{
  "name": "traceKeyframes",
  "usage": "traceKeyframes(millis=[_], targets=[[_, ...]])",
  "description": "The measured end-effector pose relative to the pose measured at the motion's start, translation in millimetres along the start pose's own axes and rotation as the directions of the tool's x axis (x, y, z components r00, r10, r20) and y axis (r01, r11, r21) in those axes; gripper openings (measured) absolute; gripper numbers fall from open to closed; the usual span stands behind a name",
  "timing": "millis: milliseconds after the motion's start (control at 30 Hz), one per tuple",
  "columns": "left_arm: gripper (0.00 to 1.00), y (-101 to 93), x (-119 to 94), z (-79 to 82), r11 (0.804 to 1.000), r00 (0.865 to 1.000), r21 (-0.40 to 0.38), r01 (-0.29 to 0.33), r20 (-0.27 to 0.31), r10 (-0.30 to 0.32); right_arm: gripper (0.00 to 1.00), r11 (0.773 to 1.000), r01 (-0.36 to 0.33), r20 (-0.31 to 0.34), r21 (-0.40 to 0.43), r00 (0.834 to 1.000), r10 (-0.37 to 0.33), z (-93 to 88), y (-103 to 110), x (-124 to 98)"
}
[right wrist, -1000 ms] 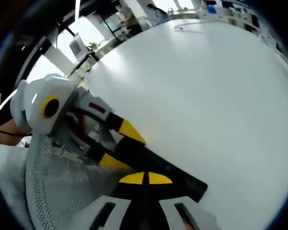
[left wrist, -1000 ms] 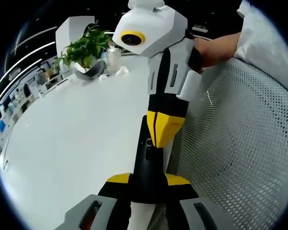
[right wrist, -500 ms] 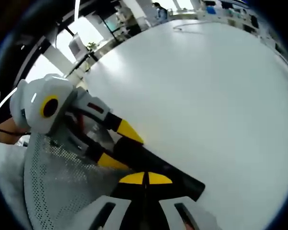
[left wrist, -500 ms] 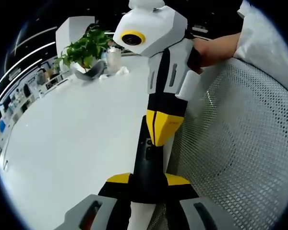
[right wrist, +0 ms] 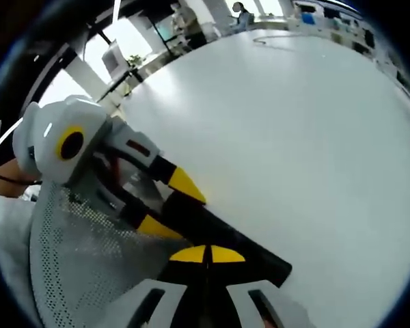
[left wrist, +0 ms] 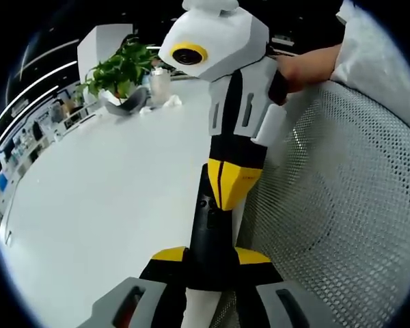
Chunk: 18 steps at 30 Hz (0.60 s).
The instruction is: Press the specified remote control buttons in sequence, fully releasing each button before pressing the next.
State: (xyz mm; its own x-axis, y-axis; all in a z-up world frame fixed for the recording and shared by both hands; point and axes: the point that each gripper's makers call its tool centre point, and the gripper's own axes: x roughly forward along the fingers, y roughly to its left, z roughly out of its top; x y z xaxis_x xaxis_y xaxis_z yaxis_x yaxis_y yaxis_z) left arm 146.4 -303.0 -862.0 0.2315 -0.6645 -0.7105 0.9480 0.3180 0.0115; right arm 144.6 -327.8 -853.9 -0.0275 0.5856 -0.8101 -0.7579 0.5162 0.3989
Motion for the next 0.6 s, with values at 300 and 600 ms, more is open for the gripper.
traceKeyframes(millis=[300,600], targets=[[0.25,0.4,0.3,-0.4,1.000,1.000,0.001,0.000,0.000,0.000,0.00,0.999,-0.013,0.006,0.038,1.000,0.013,0.3,-1.8,0.5],[0.25,0.4,-0.1,0.1,1.000,1.000,-0.002,0.001,-0.001,-0.001,0.00,1.000,-0.004,0.006,0.010,1.000,0.004,0.3,-0.8,0.5]])
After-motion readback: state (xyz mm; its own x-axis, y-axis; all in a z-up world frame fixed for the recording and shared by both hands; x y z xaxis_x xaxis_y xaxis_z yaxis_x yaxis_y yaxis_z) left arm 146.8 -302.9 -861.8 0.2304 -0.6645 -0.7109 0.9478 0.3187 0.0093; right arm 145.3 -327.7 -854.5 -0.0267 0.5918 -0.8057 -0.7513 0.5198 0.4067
